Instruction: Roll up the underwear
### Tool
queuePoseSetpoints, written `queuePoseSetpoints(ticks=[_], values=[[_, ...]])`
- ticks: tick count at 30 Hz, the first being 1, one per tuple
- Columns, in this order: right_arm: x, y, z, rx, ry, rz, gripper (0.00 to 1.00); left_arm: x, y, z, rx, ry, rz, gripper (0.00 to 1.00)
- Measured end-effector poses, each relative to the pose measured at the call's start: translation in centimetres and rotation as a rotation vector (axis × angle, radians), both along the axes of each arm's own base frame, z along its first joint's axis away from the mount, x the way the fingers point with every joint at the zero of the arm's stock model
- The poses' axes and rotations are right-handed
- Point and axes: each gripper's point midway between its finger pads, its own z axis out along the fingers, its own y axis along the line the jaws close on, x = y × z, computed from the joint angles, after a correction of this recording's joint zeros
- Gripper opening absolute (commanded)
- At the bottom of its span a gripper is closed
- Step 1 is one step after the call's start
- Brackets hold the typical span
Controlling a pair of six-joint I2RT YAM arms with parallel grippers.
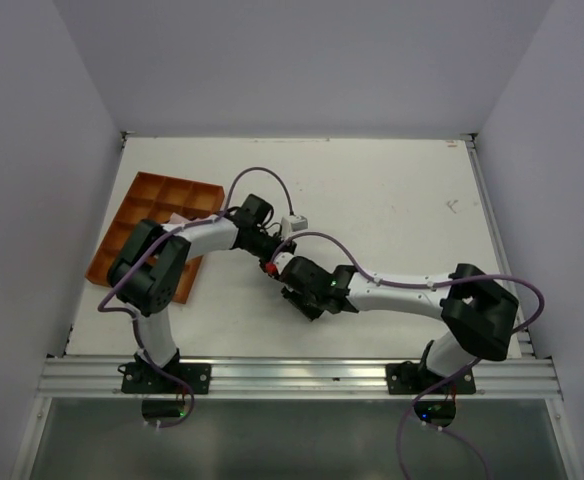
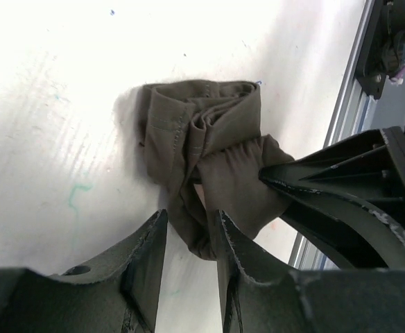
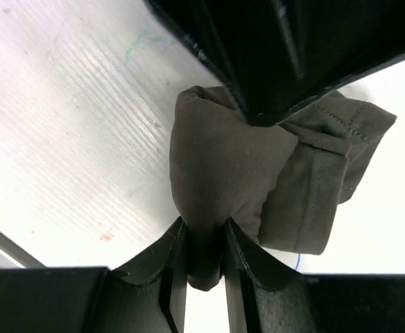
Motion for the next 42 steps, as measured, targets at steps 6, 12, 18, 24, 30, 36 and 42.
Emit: queuePoseSetpoints(ticks=[6, 12, 18, 24, 30, 36, 42], values=[[-0.3, 0.5, -0.2, 0.104, 0.098, -0.017, 0.21, 1.9, 0.6, 0.9, 0.007, -0.042, 0.044, 0.35], [-0.6, 1.7, 0.0, 0.228, 0.214, -0.024, 0.21, 4.7, 3.1, 1.4, 0.017, -0.071, 0.144, 0.35], [-0.8, 2.0, 0.3, 0.341, 0.331, -0.044, 0.22, 5.8, 4.6, 3.0, 0.003, -0.13, 0.186, 0.35], [-0.8, 1.6, 0.4, 0.475, 0.46, -0.082, 0.23, 2.9, 5.2, 2.9, -0.034, -0.148, 0.155, 0.45], [-1.4, 1.3, 0.4, 0.586, 0.617, -0.087, 0.21, 0.5, 5.1, 3.4, -0.116, -0.164, 0.12, 0.43], [-1.3, 0.6, 0.6, 0.666, 0.744, -0.102, 0.21, -0.3, 4.2, 3.1, -0.16, -0.141, 0.077, 0.41], [-1.2, 0.1, 0.2, 0.708, 0.878, -0.117, 0.19, -1.5, 3.4, 2.6, -0.18, -0.116, 0.023, 0.39]])
